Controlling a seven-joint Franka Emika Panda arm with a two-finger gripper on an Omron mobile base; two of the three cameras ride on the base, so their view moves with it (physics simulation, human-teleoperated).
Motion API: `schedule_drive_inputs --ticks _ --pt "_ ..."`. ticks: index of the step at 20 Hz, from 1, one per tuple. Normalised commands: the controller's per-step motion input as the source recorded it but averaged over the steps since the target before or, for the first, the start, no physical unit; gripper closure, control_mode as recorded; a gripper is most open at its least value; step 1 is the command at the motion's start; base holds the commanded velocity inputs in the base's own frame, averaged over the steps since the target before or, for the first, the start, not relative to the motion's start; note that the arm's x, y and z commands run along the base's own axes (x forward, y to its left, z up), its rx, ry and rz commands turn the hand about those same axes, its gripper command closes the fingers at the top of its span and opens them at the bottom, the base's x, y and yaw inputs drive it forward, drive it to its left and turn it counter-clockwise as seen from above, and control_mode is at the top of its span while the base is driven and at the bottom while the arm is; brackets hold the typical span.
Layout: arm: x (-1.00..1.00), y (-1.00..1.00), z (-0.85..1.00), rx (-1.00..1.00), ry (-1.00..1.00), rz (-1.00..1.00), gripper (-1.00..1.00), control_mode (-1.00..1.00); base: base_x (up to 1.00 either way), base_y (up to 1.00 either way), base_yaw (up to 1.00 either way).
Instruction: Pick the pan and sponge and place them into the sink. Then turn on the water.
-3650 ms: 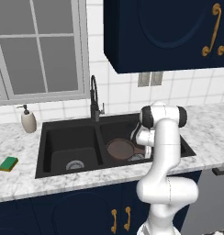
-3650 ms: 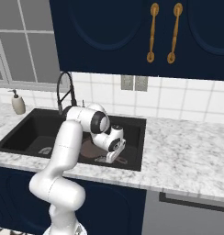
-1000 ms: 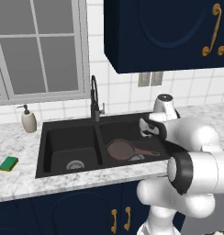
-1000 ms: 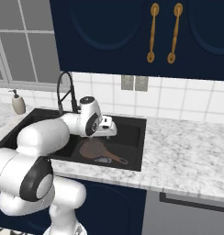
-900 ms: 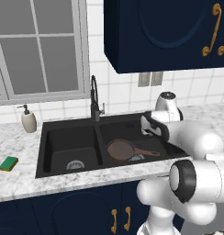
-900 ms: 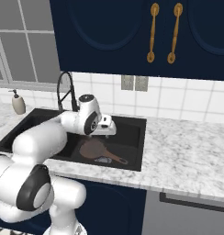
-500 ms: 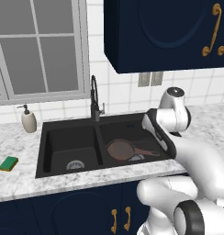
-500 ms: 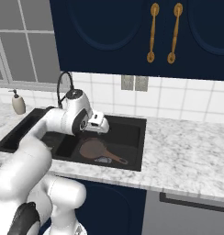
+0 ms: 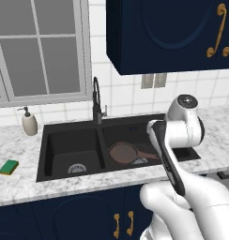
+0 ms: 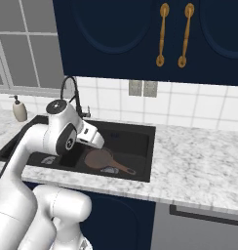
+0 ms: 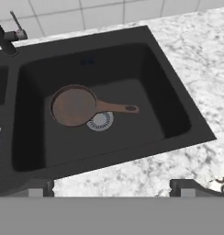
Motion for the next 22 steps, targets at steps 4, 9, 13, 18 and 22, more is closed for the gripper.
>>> schedule_drive_inputs --ticks 4,9,13,18,22 --pt "-0.43 0.0 0.47 0.02 0.02 0.0 -1.0 -1.0 0.0 0.0 0.0" --pt "-0.43 0.04 0.36 -0.01 0.14 0.07 -1.0 -1.0 0.0 0.0 0.0" --pt "-0.32 0.08 0.09 -0.03 0.21 0.15 -1.0 -1.0 0.0 0.0 0.0" --pt "-0.11 -0.01 0.01 0.0 0.16 0.12 -1.0 -1.0 0.0 0.0 0.0" --pt "-0.03 -0.01 0.0 0.0 0.0 0.04 -1.0 -1.0 0.0 0.0 0.0"
